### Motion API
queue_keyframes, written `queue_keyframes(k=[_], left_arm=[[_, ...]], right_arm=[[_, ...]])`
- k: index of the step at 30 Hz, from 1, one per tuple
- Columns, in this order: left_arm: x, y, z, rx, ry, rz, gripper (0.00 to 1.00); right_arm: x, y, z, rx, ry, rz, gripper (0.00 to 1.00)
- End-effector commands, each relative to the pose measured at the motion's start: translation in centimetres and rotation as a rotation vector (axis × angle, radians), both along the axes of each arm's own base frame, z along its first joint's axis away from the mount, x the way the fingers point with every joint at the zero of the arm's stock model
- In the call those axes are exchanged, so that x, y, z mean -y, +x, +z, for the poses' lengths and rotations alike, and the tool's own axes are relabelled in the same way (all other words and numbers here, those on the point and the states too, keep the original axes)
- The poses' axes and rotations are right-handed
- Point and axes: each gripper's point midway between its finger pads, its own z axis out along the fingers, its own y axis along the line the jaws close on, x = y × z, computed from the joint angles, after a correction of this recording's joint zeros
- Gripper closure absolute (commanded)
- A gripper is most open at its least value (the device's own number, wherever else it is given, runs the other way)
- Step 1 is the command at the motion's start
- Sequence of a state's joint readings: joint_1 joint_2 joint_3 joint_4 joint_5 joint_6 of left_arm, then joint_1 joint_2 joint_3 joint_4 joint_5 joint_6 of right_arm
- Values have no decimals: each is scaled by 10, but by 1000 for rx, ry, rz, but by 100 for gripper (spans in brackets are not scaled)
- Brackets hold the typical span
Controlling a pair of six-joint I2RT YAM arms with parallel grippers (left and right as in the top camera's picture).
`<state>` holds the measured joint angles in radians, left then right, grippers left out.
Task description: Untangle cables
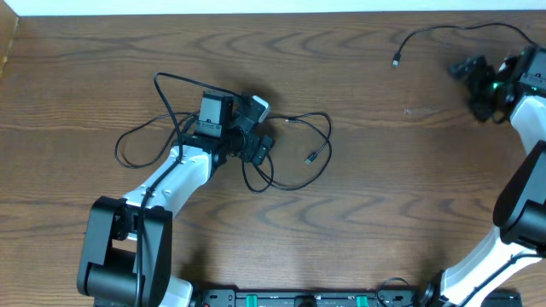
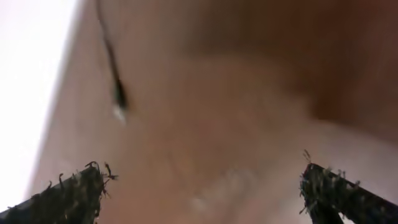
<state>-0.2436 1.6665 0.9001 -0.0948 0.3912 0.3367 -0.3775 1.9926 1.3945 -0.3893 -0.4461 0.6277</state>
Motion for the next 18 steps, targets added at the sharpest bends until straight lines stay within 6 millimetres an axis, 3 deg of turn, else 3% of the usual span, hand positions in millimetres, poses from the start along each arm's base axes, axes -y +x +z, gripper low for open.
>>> queue_keyframes(k=[1, 5, 8, 13, 15, 18], left_arm=[[0, -1, -1, -7, -7, 0, 8], [0, -1, -1, -6, -7, 0, 8], [0, -1, 0, -6, -7, 0, 7], [0, -1, 0, -6, -7, -1, 7], [0, -1, 0, -6, -7, -1, 7], [0, -1, -1, -6, -7, -1, 7]], right_arm=[[12, -24, 35, -13, -216, 84, 1], [22, -67, 54, -137, -357, 96, 1], [30, -98, 58, -251, -431, 85, 1], [47, -154, 46, -514, -544, 91, 1], [44, -171, 40, -583, -535, 106, 1], [41, -177, 30, -602, -518, 114, 1]])
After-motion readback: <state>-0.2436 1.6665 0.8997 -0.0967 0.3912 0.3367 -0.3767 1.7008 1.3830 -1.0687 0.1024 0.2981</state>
